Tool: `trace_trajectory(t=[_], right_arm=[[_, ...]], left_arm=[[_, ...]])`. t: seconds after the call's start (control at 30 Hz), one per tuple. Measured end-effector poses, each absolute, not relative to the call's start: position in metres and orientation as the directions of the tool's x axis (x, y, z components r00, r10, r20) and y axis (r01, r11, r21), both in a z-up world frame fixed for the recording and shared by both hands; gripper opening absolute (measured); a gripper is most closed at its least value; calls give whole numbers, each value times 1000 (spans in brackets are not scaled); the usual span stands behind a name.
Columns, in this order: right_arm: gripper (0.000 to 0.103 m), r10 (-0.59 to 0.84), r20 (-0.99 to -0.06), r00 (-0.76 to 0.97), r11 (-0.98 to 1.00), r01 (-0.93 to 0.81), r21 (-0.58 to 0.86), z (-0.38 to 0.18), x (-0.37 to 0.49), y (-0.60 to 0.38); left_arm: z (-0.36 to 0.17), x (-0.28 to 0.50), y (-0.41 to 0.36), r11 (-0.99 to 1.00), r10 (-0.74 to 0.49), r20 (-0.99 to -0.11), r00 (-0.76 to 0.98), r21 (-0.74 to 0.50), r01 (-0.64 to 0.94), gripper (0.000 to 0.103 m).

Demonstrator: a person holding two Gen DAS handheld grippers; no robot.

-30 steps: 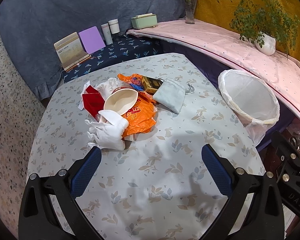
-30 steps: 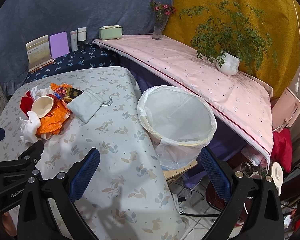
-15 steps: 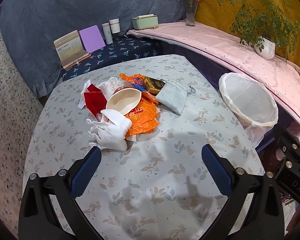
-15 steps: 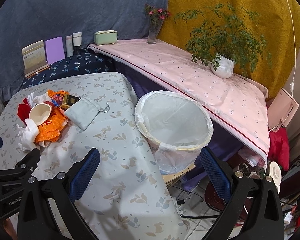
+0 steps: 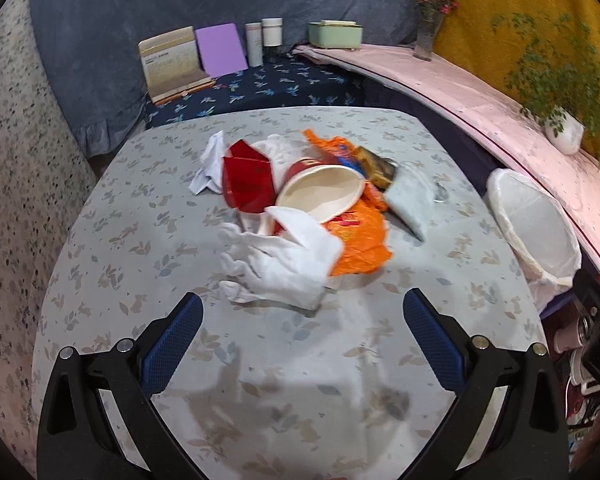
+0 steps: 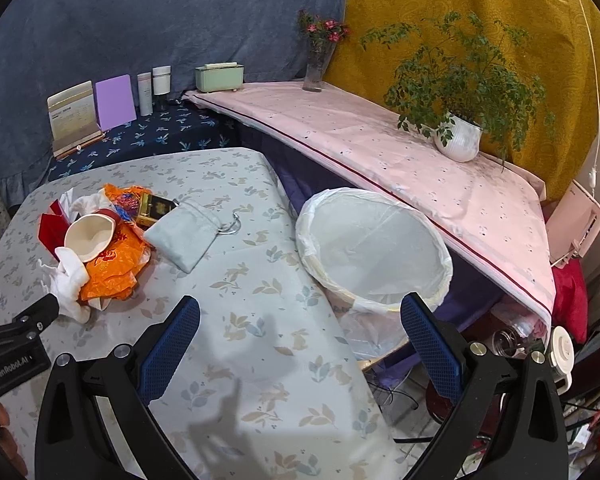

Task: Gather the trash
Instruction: 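Move the right tool toward the red-and-white paper cup on the pile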

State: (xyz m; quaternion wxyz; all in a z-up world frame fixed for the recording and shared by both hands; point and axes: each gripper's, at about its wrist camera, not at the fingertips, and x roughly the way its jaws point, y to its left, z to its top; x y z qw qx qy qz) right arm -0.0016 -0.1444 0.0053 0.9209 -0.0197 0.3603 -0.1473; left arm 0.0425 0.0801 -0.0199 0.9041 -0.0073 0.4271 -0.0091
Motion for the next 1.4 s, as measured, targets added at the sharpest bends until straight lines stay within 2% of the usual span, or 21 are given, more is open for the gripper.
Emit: trace_trajectory(t=[0.23, 0.53, 0.6, 0.7, 0.77, 0.83, 0.9, 1.03, 1.17, 1.4], right_arm=[[96, -253, -695, 673, 966, 214, -144, -12, 18, -126], [96, -209, -729, 652, 977, 170, -128, -24, 39, -105], [96, -202, -734, 648, 978, 167, -122, -26, 42, -102], [96, -190, -742, 643, 981, 159, -114, -28, 46, -99], [96, -184, -746, 640, 982, 151, -113, -30, 47, -96], [95, -174, -749, 639, 984, 139, -110, -32, 49, -93], [95, -163, -754, 636, 986, 125, -108, -33, 51, -88], [90, -131, -762, 635, 991, 92, -93, -34, 56, -77], [81, -81, -777, 625, 997, 59, -57, -34, 63, -64], [71, 4, -788, 616, 1000, -7, 0, -35, 75, -34]], left_arm=[[-41, 64, 111, 996, -57, -800, 598, -85, -17, 94], [-59, 86, 107, 988, -147, -811, 566, -143, 52, 91], [-63, 91, 101, 989, -144, -814, 563, -127, 70, 83], [-70, 98, 98, 986, -165, -830, 533, -133, 98, 61], [-74, 100, 99, 983, -183, -839, 513, -150, 106, 51], [-76, 98, 102, 981, -193, -841, 506, -156, 114, 29], [-76, 96, 106, 980, -198, -844, 499, -157, 123, 16], [-69, 89, 121, 979, -206, -838, 506, -177, 105, 13], [-56, 84, 140, 973, -225, -822, 523, -213, 85, 13], [-37, 79, 180, 967, -223, -798, 560, -255, 21, 13]])
